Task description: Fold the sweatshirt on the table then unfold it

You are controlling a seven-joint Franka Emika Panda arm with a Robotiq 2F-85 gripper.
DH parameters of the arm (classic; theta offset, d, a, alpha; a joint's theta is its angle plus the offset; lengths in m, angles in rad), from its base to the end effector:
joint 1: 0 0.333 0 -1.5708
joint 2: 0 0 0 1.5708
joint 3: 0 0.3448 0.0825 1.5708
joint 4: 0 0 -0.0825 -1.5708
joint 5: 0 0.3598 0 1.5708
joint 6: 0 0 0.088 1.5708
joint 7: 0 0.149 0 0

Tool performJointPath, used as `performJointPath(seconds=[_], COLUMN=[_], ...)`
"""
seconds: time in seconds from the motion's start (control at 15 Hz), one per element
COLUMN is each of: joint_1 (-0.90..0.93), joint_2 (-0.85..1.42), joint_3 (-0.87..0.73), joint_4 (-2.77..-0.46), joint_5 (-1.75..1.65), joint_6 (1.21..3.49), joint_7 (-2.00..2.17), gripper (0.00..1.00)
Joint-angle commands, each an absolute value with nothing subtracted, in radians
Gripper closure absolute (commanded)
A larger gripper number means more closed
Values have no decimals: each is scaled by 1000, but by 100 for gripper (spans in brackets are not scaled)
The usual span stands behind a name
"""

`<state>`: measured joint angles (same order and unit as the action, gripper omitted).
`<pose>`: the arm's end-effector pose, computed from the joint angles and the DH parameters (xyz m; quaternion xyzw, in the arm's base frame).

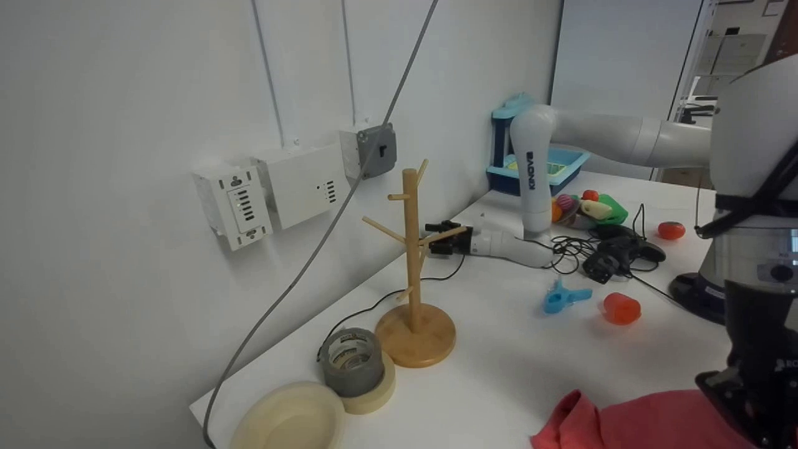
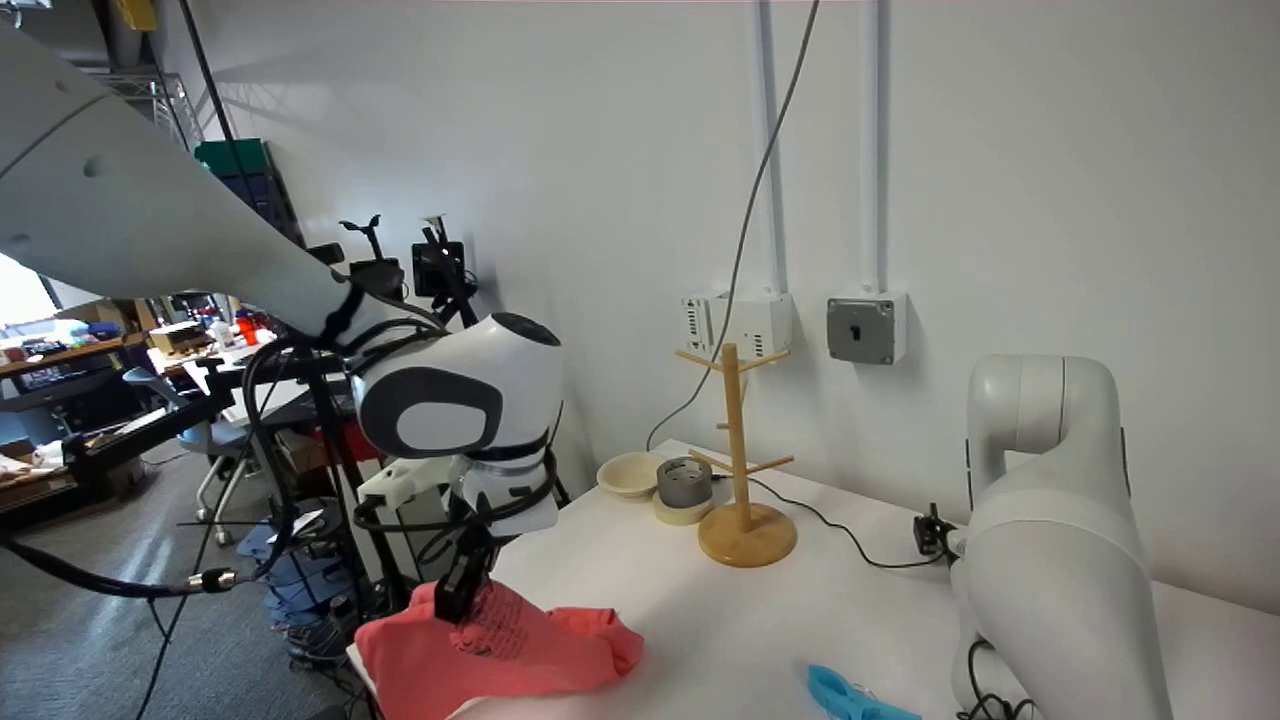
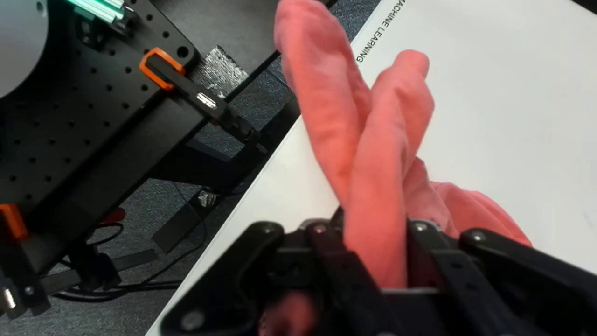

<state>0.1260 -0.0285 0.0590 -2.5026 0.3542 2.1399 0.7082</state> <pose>0.3865 0.0998 0.2818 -0.9071 0.3655 0.2036 0.0463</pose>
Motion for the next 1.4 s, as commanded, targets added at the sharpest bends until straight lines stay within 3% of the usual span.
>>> performJointPath(seconds=[0.0,0.67,1.33], joint_1=[97,73,76], joint_2=[28,225,338], joint_3=[59,23,-7], joint_4=[-2403,-2171,-2051], joint_5=[334,342,322], joint_6=[2039,1976,1724], joint_7=[728,744,896], gripper=[96,96,96])
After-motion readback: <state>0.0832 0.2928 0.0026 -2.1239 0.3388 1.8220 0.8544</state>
